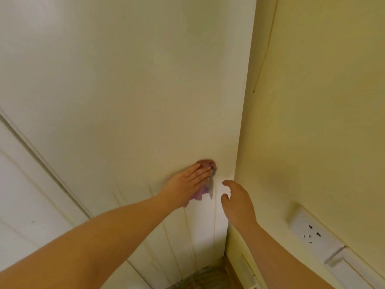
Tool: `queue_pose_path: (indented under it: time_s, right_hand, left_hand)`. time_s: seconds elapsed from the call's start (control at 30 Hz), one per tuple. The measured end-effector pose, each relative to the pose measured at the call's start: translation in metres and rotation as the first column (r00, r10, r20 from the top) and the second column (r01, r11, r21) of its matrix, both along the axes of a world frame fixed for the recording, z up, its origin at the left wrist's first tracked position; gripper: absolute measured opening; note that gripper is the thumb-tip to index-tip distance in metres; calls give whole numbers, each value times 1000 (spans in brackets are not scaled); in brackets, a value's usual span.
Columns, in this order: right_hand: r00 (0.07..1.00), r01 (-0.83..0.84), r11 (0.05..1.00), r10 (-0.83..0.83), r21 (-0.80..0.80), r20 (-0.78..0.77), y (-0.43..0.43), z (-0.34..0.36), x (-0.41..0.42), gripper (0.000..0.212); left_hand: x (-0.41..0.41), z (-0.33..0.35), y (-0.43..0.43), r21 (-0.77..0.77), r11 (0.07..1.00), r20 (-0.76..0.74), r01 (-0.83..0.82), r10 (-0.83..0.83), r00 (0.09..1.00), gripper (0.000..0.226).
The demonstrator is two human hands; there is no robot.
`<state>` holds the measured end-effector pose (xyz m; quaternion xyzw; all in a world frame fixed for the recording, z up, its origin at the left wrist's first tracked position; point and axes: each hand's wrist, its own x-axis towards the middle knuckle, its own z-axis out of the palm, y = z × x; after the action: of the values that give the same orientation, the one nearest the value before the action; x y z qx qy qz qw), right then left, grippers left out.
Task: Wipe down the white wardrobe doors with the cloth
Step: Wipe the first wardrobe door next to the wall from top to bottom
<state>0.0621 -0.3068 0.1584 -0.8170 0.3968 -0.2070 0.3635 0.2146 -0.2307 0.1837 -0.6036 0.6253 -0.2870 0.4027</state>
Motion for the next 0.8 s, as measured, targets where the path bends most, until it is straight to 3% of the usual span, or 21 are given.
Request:
queue_pose_path:
  time_s: [0.07, 0.13, 0.2, 0.27, 0.3, 0.37, 0.43, 0.5, 0.57, 0.63, 0.7, 0.73, 0.8]
  right_hand:
    - [1000, -7, 1000, 7, -7, -4, 2, -1, 7, 41]
    - [1000, -16, 1000, 16, -10, -3, 7, -3, 15, 41]
    - [1000, -23, 1000, 23, 12, 6, 15, -5, 25, 40]
    - [999, -35, 999, 35, 18, 3, 22, -5, 30, 39]
    - [999, -46, 999, 46, 17, -2, 24, -5, 32, 39]
    - [998, -56, 998, 56, 21, -7, 26, -3, 34, 40]
    - [999, -50, 998, 51, 31, -12, 29, -2, 36, 40]
    - [999, -41, 998, 42, 39, -8, 33, -1, 40, 40]
    - [1000, -31, 998, 31, 53, -1, 38, 1, 45, 40]
    - [1000, -26, 998, 26, 64, 3, 44, 3, 48, 41]
    - [1000, -31, 997, 30, 73, 8, 49, 5, 51, 40]
    - [999, -41, 996, 41, 75, 5, 51, 7, 52, 40]
    - [998, -54, 996, 55, 69, -10, 54, 8, 52, 40]
  left_hand:
    - [3, 18, 2, -181, 983, -9, 36, -38, 999, 66]
    - [5, 29, 2, -244, 970, -68, 20, -38, 997, 67]
    - [11, 23, 9, -209, 977, -26, 43, -49, 998, 71]
    - [14, 3, 17, -36, 996, 39, 83, -82, 996, 80]
    - [12, -4, 24, 82, 997, 44, 10, -14, 999, 82]
    - [14, -4, 35, 144, 989, 43, -31, 25, 999, 86]
    - [26, 10, 42, 41, 999, 46, 30, -32, 998, 86]
    - [39, 26, 47, -185, 967, 41, 174, -170, 985, 71]
    - [42, 31, 51, -272, 948, -19, 168, -180, 984, 62]
    - [42, 13, 62, -204, 966, 13, 161, -162, 987, 64]
    - [46, -14, 79, 77, 991, 38, 110, -113, 993, 79]
    - [50, -21, 89, 117, 990, 3, 73, -74, 997, 85]
    - [62, -17, 104, -5, 993, -33, 114, -114, 993, 88]
